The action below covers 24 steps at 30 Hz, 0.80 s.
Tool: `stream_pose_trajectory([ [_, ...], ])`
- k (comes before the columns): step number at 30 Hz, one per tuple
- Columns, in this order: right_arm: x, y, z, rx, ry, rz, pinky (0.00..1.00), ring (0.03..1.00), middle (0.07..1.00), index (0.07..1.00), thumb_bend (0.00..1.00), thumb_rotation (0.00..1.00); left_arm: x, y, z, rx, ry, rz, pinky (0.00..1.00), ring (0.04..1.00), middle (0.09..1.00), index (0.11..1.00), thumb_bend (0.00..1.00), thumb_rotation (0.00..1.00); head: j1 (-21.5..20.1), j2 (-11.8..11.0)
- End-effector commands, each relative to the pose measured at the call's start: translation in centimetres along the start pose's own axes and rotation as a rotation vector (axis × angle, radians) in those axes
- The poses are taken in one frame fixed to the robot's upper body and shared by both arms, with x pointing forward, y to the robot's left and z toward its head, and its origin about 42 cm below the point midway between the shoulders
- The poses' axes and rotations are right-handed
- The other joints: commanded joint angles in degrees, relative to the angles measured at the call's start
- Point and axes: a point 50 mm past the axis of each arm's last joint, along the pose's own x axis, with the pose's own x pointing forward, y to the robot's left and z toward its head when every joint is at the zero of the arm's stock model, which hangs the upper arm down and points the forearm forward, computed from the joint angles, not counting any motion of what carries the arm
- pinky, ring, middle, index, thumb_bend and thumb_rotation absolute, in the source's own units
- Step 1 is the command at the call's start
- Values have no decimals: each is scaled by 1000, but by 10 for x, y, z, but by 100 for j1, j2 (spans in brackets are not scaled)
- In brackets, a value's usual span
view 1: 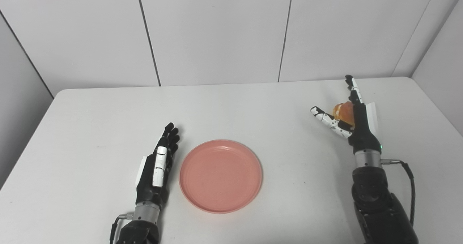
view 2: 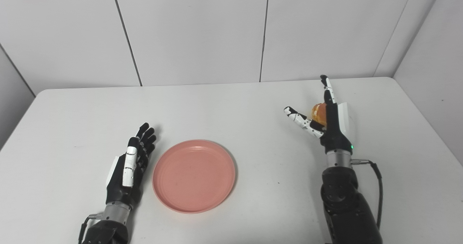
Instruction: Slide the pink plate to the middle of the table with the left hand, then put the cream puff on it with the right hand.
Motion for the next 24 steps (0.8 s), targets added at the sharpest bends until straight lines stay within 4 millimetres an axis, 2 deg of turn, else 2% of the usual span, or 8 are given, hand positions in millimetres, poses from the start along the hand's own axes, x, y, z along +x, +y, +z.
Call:
stream_pose_trajectory([
  [1,20,-15,12,-40,-72,-60,865,922,940,941,714,546,-4,4,-2,3,28,-18,1000,979,976,965,576,1000,2,-8],
  [6,27,-29,7,-99,-39,-68,847,913,940,940,730,524,-5,6,-2,0,27,-23,1000,976,972,962,562,1000,-163,-26],
  [7,29,-32,6,-110,-30,-68,833,908,936,936,741,490,-5,8,-1,1,26,-33,1000,982,979,969,562,1000,-232,-40],
  [12,36,-36,1,-162,5,-70,813,900,928,925,773,451,-6,15,-1,14,22,-57,1000,983,982,972,567,1000,-464,-81],
  [17,36,-30,-8,-206,51,-39,800,895,918,922,785,424,-6,20,-4,16,21,-61,999,987,988,980,600,1000,-671,-89],
  [24,38,-18,-20,-194,100,-2,766,877,913,911,809,317,-5,23,-6,11,19,-53,983,979,980,968,616,1000,-744,-57],
])
